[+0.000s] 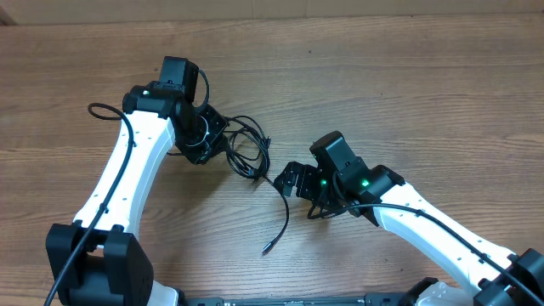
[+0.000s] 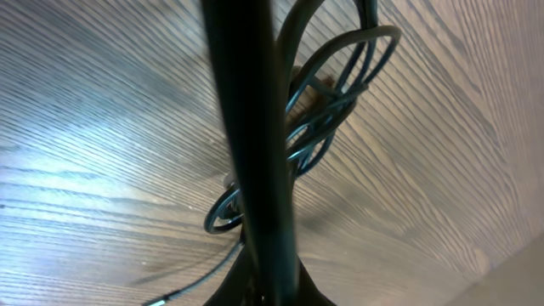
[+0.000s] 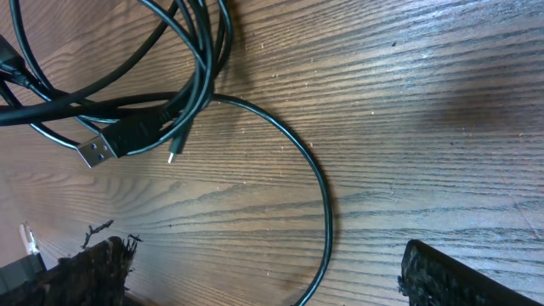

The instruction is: Untangle cables

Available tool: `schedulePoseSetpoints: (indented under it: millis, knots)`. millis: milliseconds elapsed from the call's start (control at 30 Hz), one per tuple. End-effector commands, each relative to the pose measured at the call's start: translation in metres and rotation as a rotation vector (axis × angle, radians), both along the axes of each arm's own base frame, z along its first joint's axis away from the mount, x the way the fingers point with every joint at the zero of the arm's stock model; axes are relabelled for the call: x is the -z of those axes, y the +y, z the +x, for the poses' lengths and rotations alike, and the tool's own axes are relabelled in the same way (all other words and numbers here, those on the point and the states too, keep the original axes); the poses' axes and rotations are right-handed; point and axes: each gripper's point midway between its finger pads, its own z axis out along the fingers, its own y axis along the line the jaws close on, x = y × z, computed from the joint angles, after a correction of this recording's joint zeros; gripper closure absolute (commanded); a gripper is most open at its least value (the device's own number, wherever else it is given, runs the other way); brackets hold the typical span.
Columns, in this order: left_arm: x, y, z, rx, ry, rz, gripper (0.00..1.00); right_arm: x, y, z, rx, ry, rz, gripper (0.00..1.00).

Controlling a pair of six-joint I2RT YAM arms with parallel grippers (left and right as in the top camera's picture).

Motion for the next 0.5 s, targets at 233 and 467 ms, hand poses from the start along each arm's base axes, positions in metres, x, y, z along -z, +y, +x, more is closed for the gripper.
schedulePoseSetpoints:
  millis: [233,467]
  knots:
    - [-0.059,-0.069,-0.007,0.146,-0.039,-0.459,0.96,-0.008,0.009,0.005,0.256,0.145,0.107,0.0]
    - [-0.063,-0.072,-0.009,0.086,0.023,-0.499,0.96,-0.025,0.023,0.025,0.583,0.289,0.293,0.05]
